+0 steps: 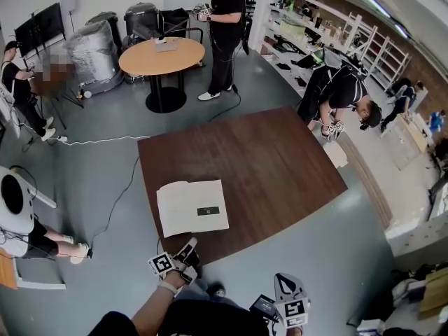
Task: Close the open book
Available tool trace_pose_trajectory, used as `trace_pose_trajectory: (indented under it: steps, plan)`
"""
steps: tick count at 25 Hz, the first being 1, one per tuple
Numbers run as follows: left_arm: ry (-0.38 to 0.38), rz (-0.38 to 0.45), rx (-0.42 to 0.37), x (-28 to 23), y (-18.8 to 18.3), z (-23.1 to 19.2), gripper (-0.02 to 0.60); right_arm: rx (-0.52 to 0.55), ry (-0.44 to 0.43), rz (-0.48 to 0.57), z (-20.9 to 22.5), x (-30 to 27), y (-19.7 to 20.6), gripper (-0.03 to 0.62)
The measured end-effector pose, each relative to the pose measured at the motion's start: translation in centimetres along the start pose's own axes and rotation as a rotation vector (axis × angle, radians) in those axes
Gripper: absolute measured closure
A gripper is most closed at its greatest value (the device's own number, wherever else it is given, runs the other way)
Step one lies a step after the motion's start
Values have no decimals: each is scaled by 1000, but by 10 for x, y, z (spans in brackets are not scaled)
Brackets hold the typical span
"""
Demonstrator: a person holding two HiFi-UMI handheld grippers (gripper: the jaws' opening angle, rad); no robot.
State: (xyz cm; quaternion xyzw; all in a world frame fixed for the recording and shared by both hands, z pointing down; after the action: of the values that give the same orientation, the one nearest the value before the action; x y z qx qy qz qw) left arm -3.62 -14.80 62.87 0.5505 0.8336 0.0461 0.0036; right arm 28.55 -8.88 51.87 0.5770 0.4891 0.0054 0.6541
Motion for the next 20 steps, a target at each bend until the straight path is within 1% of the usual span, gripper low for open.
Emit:
trace_pose_trajectory:
  steps: [3,6,8,10,20]
  plan:
    - [3,5,14,-6,-4,-5,565,0,3,-8,3,-3,-3,606]
    - [-3,12,24,-4,-10,-8,565,0,4,-21,-1,-5,-7,606]
    - [-4,11,22,-5,-14,-8,543,-5,9,-27,-2,-6,-9,606]
    - [-2,12,23,-9,-18,-10,534,-4,15,-29,-2,-8,-12,606]
    - [2,14,60,-26,-28,-23,532,-14,39,-53,5,-13,-13,606]
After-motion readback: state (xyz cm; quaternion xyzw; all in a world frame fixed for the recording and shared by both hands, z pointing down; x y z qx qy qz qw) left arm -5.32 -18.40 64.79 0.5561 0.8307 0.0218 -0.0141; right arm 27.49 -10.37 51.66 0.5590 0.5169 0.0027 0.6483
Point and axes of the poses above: the fingertips, and each gripper's own axes: x backward along the fingers, z to its right, y out of its underside, the point moved 3 cm from there along x, backward along the fingers, and after that the axes turned 5 degrees about -y, right-handed, at the moved point
